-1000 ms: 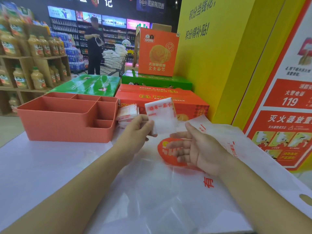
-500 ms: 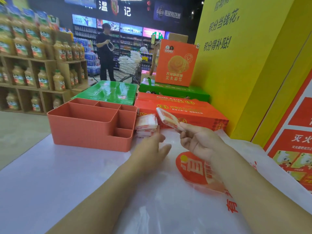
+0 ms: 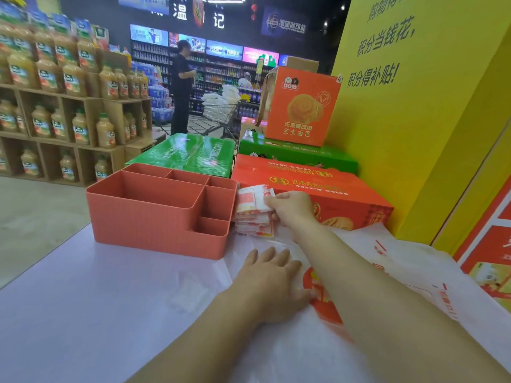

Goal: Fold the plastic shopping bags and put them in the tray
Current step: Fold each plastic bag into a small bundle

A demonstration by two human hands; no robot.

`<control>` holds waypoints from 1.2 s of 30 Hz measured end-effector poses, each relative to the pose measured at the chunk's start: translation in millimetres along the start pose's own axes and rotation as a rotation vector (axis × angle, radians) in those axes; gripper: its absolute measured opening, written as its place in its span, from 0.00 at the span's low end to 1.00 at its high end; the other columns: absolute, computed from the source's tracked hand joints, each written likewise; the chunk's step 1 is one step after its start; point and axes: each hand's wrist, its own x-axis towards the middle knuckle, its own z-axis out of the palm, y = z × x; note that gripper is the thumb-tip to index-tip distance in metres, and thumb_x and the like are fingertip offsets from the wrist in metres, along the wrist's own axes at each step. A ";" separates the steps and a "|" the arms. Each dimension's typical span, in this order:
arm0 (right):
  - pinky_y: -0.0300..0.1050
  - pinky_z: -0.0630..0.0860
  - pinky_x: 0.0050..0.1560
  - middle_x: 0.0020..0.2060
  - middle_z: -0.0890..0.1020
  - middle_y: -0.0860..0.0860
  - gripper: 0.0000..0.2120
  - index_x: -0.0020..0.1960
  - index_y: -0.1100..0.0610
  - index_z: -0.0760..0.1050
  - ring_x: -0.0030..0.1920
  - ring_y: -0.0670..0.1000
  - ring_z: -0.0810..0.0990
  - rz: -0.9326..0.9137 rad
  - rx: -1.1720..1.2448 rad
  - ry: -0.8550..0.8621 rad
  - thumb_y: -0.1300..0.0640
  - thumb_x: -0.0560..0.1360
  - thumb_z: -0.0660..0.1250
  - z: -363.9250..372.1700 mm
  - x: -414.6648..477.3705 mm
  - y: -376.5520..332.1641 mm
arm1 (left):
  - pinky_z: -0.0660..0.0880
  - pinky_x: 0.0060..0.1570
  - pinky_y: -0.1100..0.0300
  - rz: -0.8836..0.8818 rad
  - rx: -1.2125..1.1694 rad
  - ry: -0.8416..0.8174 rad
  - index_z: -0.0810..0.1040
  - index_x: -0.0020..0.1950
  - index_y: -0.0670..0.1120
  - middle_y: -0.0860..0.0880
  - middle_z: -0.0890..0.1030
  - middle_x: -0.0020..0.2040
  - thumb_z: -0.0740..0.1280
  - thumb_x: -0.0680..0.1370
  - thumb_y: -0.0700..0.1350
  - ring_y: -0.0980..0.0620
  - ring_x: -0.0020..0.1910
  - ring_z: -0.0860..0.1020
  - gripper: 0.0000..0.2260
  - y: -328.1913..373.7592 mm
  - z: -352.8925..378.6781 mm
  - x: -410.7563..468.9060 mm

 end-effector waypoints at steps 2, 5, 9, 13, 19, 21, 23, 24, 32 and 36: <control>0.55 0.81 0.50 0.41 0.86 0.59 0.10 0.46 0.63 0.82 0.43 0.61 0.83 -0.069 -0.149 0.037 0.55 0.73 0.74 5.3 -2.0 -0.1 | 0.51 0.74 0.39 -0.002 -0.005 -0.003 0.65 0.75 0.56 0.51 0.63 0.77 0.40 0.68 0.74 0.45 0.76 0.58 0.42 0.2 0.8 0.9; 0.47 0.71 0.38 0.32 0.76 0.55 0.10 0.36 0.58 0.77 0.34 0.56 0.74 -0.114 -0.296 0.032 0.54 0.72 0.72 6.7 -6.9 1.6 | 0.50 0.75 0.39 -0.005 -0.020 -0.007 0.63 0.76 0.57 0.51 0.62 0.78 0.39 0.67 0.74 0.45 0.77 0.56 0.43 0.2 1.3 1.8; 0.47 0.67 0.38 0.28 0.74 0.57 0.18 0.32 0.59 0.76 0.33 0.58 0.73 -0.118 -0.303 0.026 0.48 0.74 0.72 0.9 -10.7 2.3 | 0.53 0.74 0.39 -0.005 -0.006 -0.007 0.66 0.74 0.56 0.51 0.64 0.76 0.42 0.71 0.74 0.45 0.76 0.59 0.39 0.0 1.0 1.8; 0.55 0.70 0.38 0.28 0.73 0.56 0.21 0.33 0.61 0.76 0.32 0.56 0.71 -0.176 -0.288 0.056 0.45 0.76 0.69 -13.6 -25.7 -1.4 | 0.57 0.72 0.40 -0.001 0.016 -0.002 0.69 0.70 0.54 0.50 0.67 0.73 0.50 0.76 0.71 0.45 0.73 0.62 0.31 -1.0 0.1 1.1; 0.50 0.77 0.56 0.53 0.81 0.51 0.16 0.58 0.56 0.78 0.54 0.52 0.80 -0.203 -0.329 0.016 0.46 0.78 0.69 -59.1 -53.1 17.8 | 0.61 0.69 0.44 0.002 0.026 -0.007 0.70 0.68 0.55 0.52 0.70 0.70 0.44 0.72 0.74 0.46 0.71 0.65 0.36 0.5 -5.2 -1.1; 0.46 0.76 0.52 0.50 0.79 0.44 0.11 0.56 0.51 0.77 0.52 0.47 0.79 -0.210 -0.370 -0.036 0.46 0.78 0.68 -78.4 -68.5 31.5 | 0.59 0.71 0.44 -0.008 0.030 -0.026 0.69 0.72 0.55 0.52 0.67 0.74 0.49 0.75 0.73 0.47 0.74 0.62 0.33 1.4 -7.8 -1.8; 0.43 0.76 0.45 0.46 0.79 0.42 0.08 0.51 0.49 0.79 0.48 0.46 0.81 -0.250 -0.455 -0.048 0.46 0.77 0.67 -98.0 -84.6 47.3 | 0.57 0.73 0.45 -0.017 0.029 -0.042 0.67 0.75 0.55 0.52 0.65 0.77 0.52 0.77 0.71 0.47 0.76 0.60 0.32 4.0 -11.7 -2.9; 0.43 0.76 0.44 0.44 0.81 0.43 0.06 0.49 0.48 0.79 0.47 0.46 0.81 -0.277 -0.509 -0.049 0.47 0.76 0.67 -107.4 -93.5 54.4 | 0.56 0.74 0.46 -0.024 0.024 -0.052 0.66 0.76 0.55 0.52 0.64 0.78 0.52 0.77 0.72 0.48 0.77 0.60 0.33 5.3 -13.4 -3.5; 0.50 0.65 0.67 0.58 0.72 0.42 0.23 0.64 0.44 0.76 0.65 0.45 0.64 -0.414 -0.924 -0.249 0.32 0.78 0.58 -163.6 -153.4 97.1 | 0.64 0.72 0.50 -0.039 0.034 0.008 0.72 0.72 0.56 0.53 0.72 0.73 0.42 0.62 0.78 0.48 0.73 0.68 0.47 10.8 -20.1 -3.8; 0.52 0.59 0.72 0.69 0.68 0.42 0.30 0.75 0.42 0.67 0.70 0.49 0.60 -0.391 -0.944 -0.283 0.30 0.78 0.53 -163.6 -164.0 104.4 | 0.65 0.71 0.51 0.018 0.021 0.079 0.73 0.72 0.57 0.54 0.72 0.73 0.46 0.65 0.76 0.48 0.73 0.68 0.43 11.4 -25.3 -5.6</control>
